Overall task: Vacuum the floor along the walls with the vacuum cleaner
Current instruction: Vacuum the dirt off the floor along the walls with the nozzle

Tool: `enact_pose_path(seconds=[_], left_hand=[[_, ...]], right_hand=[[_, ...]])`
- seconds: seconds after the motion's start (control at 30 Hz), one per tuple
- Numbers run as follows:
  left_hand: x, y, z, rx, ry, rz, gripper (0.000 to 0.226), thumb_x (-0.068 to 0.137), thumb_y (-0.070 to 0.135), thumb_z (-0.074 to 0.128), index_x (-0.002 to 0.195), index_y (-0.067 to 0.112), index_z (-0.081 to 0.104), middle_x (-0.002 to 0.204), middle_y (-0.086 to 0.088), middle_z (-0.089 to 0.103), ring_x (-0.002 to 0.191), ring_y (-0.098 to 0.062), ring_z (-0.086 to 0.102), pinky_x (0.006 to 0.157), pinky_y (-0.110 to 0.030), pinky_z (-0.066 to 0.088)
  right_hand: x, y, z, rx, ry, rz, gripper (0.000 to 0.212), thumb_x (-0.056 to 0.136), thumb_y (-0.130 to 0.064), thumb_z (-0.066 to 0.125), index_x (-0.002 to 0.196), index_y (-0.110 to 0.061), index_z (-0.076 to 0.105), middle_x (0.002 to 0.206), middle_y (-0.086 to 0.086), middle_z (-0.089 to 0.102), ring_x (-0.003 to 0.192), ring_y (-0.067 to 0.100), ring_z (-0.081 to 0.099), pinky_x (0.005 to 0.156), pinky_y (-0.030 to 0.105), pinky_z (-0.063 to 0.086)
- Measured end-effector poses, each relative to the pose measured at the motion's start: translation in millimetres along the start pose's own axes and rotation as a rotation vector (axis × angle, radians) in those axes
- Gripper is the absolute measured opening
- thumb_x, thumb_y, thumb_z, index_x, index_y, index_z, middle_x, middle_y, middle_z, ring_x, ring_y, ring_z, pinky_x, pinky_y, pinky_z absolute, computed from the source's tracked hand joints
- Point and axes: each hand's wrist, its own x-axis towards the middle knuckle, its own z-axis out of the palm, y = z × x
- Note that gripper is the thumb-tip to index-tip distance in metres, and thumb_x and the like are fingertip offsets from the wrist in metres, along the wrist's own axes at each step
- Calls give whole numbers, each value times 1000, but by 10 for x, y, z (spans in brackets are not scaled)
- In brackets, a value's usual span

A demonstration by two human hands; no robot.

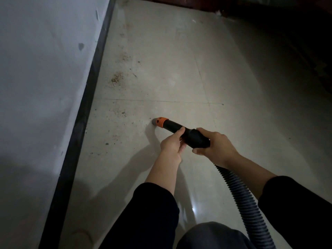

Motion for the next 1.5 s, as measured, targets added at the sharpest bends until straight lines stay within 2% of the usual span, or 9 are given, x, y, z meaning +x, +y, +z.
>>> enact_pose_path(seconds=[0.13, 0.3, 0.5, 0.63, 0.77, 0.9, 1.0, 1.17, 1.5], left_hand=[[21, 94, -33, -14, 8, 12, 40, 86, 15, 74, 122, 1, 60, 110, -14, 70, 91, -18, 67, 77, -27, 56], [9, 159, -82, -36, 12, 21, 41, 87, 15, 73, 123, 1, 59, 109, -14, 69, 86, -17, 66, 65, -24, 56], [-54, 108, -114, -60, 19, 18, 34, 86, 14, 74, 116, 4, 62, 100, -10, 70, 84, -15, 67, 68, -24, 56], [-122, 56, -146, -73, 23, 22, 34, 86, 13, 74, 115, 6, 61, 104, -12, 69, 85, -15, 66, 65, -23, 55], [-206, -8, -173, -94, 21, 18, 28, 85, 12, 73, 110, 7, 60, 103, -13, 68, 85, -16, 66, 73, -26, 56], [-285, -77, -194, -102, 23, 16, 26, 85, 13, 72, 107, 8, 60, 100, -11, 68, 84, -16, 65, 69, -25, 55], [-343, -108, -222, -115, 26, 15, 27, 86, 13, 72, 109, 7, 60, 100, -11, 68, 85, -17, 65, 74, -26, 56], [-451, -152, -312, -153, 45, 25, 35, 85, 16, 72, 116, 6, 60, 101, -9, 68, 86, -16, 65, 68, -23, 55], [-635, -215, -455, -218, 62, 52, 32, 85, 16, 69, 115, 8, 59, 105, -8, 66, 90, -17, 64, 69, -23, 54]], right_hand=[[96, -66, 28, 18, -4, -31, 47, 82, -25, 75, 125, -26, 55, 96, 3, 67, 82, 23, 60, 75, 35, 51], [140, -120, 41, 9, -11, -54, 49, 82, -25, 76, 126, -27, 54, 98, 3, 67, 85, 24, 60, 79, 37, 51], [117, -78, 5, 1, -48, -94, 45, 81, -27, 76, 120, -30, 56, 95, 0, 69, 83, 22, 61, 78, 38, 52], [66, -40, -8, -8, -69, -119, 43, 80, -28, 77, 118, -31, 57, 92, -1, 69, 78, 18, 61, 74, 34, 50], [-8, -21, -36, -16, -91, -138, 46, 80, -28, 78, 120, -32, 56, 93, -3, 69, 79, 15, 61, 71, 28, 48], [-85, -14, -67, -21, -116, -165, 46, 80, -27, 78, 121, -32, 57, 94, -5, 68, 81, 11, 60, 69, 19, 45], [-122, -18, -71, -31, -125, -183, 47, 79, -26, 78, 121, -32, 57, 95, -4, 69, 83, 12, 60, 70, 17, 43], [-166, -68, -51, -37, -167, -216, 45, 79, -26, 78, 119, -32, 58, 93, -3, 68, 80, 12, 59, 73, 25, 46], [-220, -145, -29, -60, -229, -284, 46, 78, -26, 79, 119, -32, 59, 96, -3, 68, 87, 19, 61, 80, 31, 49]])
